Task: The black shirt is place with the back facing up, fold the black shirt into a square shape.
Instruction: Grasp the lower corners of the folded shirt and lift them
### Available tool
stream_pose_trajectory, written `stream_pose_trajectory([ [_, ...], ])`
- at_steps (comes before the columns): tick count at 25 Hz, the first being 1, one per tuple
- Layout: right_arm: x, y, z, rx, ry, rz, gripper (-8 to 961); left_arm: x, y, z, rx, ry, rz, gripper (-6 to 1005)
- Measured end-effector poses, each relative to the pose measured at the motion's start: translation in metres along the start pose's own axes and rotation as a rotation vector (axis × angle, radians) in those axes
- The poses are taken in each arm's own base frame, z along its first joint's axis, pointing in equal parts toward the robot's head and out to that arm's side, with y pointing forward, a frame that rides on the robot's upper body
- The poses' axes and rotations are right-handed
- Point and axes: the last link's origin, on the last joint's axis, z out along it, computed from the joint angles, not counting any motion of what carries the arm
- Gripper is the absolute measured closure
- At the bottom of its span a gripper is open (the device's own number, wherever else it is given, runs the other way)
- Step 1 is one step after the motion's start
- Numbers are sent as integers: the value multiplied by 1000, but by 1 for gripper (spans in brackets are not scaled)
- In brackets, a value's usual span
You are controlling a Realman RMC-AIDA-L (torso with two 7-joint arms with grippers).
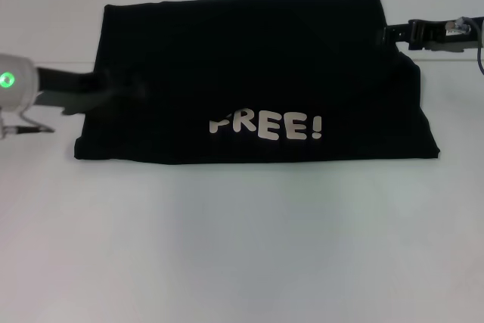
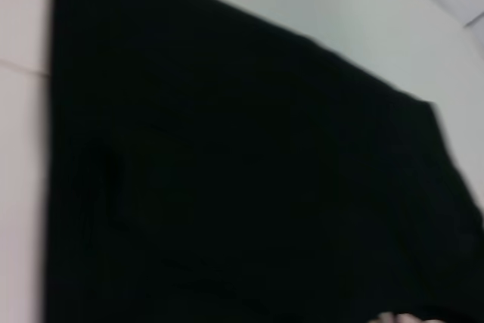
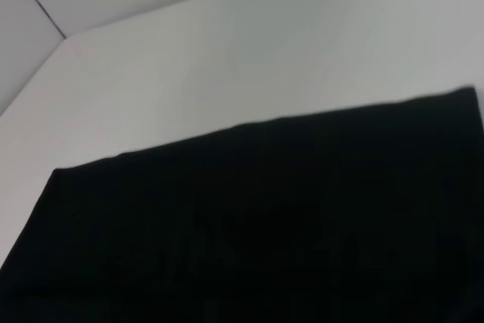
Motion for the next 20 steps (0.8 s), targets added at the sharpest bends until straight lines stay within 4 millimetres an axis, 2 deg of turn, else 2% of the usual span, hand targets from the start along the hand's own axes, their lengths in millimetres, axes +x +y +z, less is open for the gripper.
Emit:
stream_pose_trajectory([
  [1, 1, -1, -2, -7, 14, 15, 228, -2, -7, -3, 22, -1, -8, 369],
  [4, 1, -5, -9, -27, 33, 57, 212, -6, -24, -8, 81, -1, -23, 336],
  [9, -3, -12, -21, -68, 51, 114, 184, -12, -37, -11, 129, -11, -47, 282],
  [20, -6, -16, -32, -97, 61, 143, 173, -15, -58, 0, 214, 73, -81, 358],
])
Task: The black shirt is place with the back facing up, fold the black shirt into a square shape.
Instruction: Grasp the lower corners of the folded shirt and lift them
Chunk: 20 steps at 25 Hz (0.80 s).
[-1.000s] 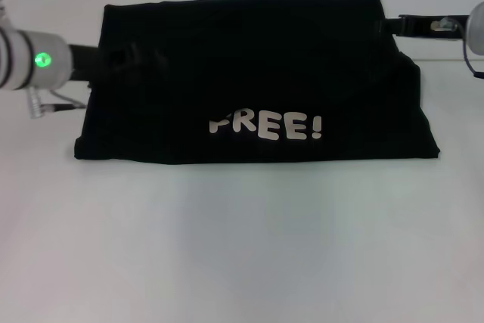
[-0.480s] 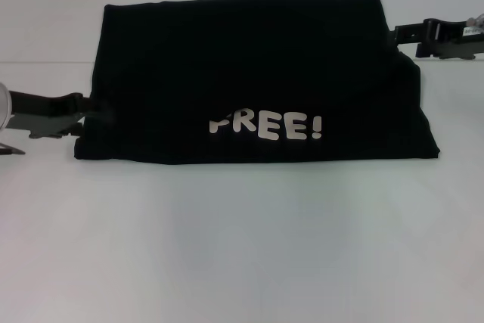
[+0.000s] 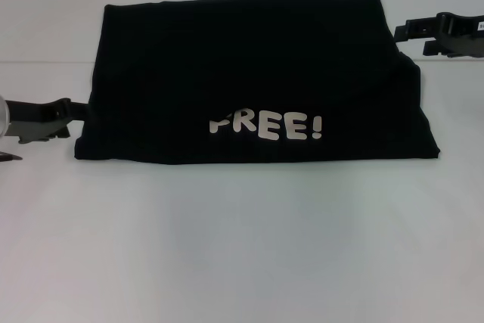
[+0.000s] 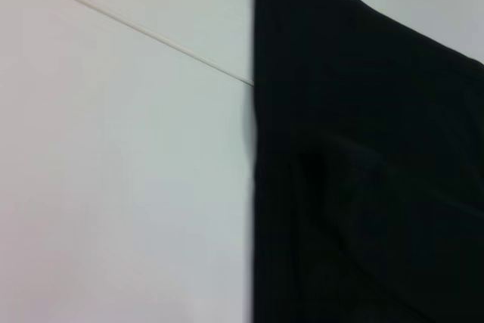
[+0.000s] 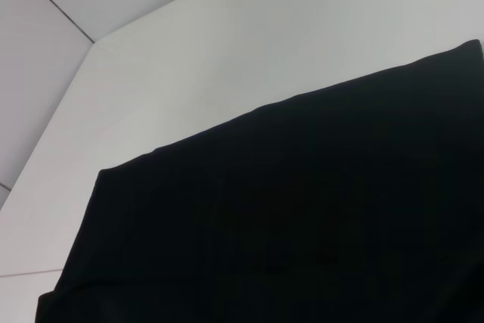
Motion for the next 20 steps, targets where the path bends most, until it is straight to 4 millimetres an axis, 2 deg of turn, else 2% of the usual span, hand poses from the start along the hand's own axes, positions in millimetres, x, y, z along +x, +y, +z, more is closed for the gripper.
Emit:
stream_pose_trajectory([
  [7, -1, 0, 0, 4, -7, 1, 172, -5, -7, 1, 25, -8, -1, 403],
  [20, -2, -2, 0, 7, -20, 9, 172, -14, 0, 10, 13, -49, 6, 487],
])
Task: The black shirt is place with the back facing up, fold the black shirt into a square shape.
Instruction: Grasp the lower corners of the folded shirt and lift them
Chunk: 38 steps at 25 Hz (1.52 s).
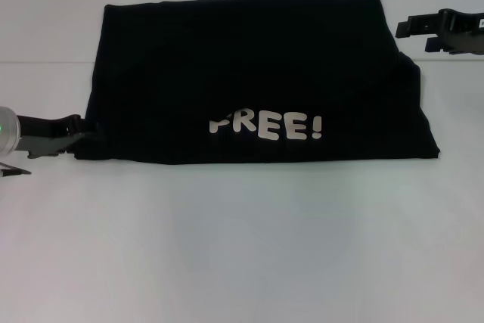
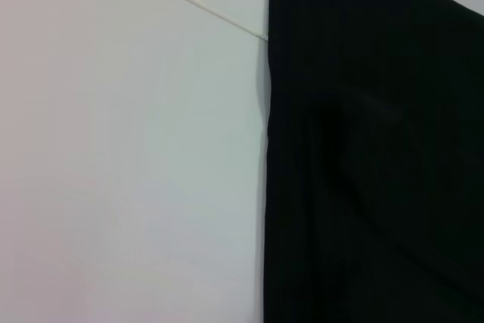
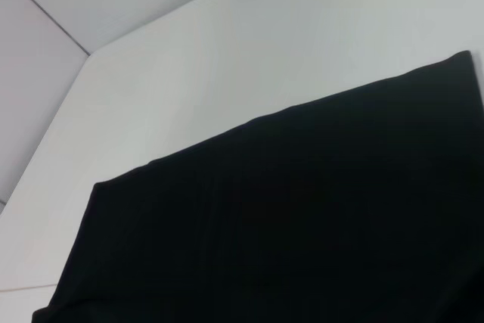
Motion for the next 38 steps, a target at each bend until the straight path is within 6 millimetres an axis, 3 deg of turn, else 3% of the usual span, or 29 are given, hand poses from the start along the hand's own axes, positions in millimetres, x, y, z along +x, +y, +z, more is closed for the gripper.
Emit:
stream_pose_trajectory([
  [10, -1, -3, -2, 6, -11, 8, 172, 1, 3, 0, -1, -3, 13, 551],
  [15, -1, -2, -2, 3, -5, 7, 173, 1, 3, 0, -2, -5, 14, 783],
  [21, 4, -7, -6, 5, 30, 4, 175, 1, 4, -1, -12, -12, 14, 985],
  [30, 35, -35, -21, 129, 228, 2, 177, 7, 12, -3, -31, -9, 28, 988],
  [38, 50, -50, -22, 173, 239, 9, 179, 11, 15, -2, -30, 5, 32, 988],
])
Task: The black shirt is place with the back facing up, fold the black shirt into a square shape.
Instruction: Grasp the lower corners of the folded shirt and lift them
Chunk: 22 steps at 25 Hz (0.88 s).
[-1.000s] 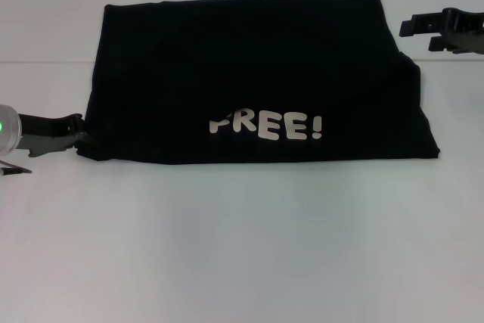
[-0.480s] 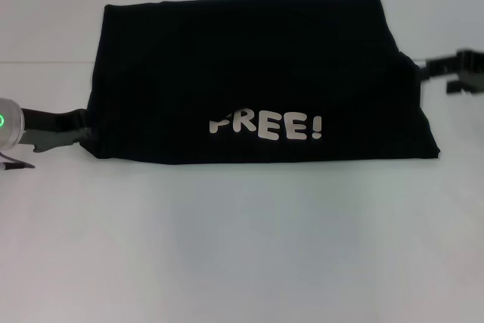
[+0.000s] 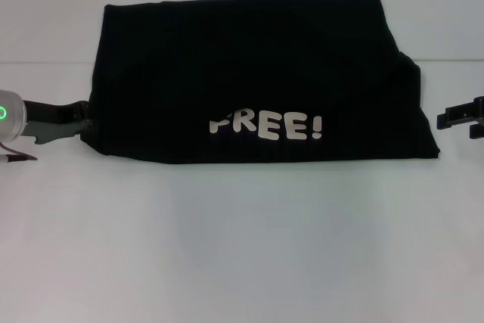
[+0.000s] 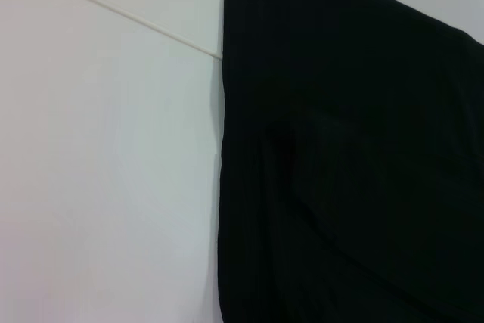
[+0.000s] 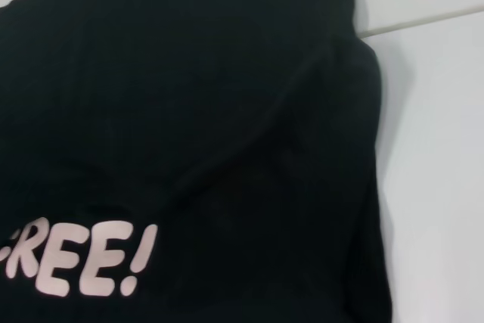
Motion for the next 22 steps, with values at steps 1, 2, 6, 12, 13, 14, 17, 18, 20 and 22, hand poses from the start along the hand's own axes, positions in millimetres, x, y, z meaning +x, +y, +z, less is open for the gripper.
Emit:
stream_pose_trajectory([
  [1, 1, -1, 1, 5, -4, 0, 180, 1, 0, 0, 2, 4, -1, 988],
  [2, 1, -2, 2, 11, -11, -2, 180, 1, 0, 0, 3, 6, -1, 988],
  [6, 5, -4, 9, 28, -32, -7, 182, 1, -1, 0, 5, 11, -6, 987],
  [12, 9, -4, 15, 28, -30, 4, 390, 1, -1, 0, 4, 12, -9, 987],
  [13, 10, -4, 16, 29, -31, 6, 411, 1, -1, 0, 4, 12, -8, 987],
  [14, 10, -4, 18, 30, -30, 8, 431, 1, -1, 0, 4, 13, -8, 987],
  [17, 12, -3, 23, 35, -28, 4, 493, 2, -1, 0, 3, 16, -8, 987],
  [18, 13, -2, 25, 36, -27, -3, 513, 2, -1, 0, 2, 16, -9, 987],
  [20, 13, 0, 27, 33, -24, -20, 554, 1, -1, 0, 2, 20, -12, 988],
  [22, 14, 2, 29, 29, -23, -31, 595, 1, -2, 0, 3, 21, -13, 987],
])
